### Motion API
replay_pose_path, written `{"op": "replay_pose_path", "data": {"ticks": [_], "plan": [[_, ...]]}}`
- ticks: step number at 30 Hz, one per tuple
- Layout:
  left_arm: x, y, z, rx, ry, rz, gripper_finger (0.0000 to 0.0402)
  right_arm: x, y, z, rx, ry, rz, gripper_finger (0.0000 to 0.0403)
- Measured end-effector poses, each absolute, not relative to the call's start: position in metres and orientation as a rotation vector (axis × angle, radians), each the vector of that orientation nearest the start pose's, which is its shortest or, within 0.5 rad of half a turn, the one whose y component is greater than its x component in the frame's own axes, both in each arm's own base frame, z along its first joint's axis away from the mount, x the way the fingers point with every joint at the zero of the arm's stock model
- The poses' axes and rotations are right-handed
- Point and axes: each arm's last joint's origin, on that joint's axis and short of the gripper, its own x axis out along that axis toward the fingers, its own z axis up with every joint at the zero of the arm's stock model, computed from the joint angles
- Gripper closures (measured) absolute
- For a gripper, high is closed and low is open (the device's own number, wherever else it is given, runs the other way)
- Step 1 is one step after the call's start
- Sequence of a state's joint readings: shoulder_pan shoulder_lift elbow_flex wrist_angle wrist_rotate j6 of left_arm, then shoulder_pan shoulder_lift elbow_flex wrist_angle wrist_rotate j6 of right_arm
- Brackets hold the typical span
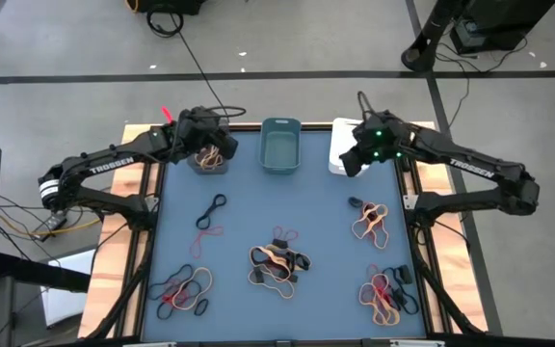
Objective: Sort rubber bands into baskets
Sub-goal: Put the yellow rubber band into the black bin
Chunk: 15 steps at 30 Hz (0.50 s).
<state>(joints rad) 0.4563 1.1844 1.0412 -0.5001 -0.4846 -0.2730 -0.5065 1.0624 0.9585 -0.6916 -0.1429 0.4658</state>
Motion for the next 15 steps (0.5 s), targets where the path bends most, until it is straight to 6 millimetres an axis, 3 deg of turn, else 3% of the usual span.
{"op": "replay_pose_path", "data": {"ticks": [8,15], "plan": [[0.218,0.113,0.313,-0.283,0.571,0.890,0.0259,0.198,-0.096,0.287,0.601,0.760,-0.513,0.0383],[0.222,0.076,0.301,-0.236,0.765,0.728,0.0259,0.207,-0.094,0.292,0.426,0.704,-0.523,0.0389]]}}
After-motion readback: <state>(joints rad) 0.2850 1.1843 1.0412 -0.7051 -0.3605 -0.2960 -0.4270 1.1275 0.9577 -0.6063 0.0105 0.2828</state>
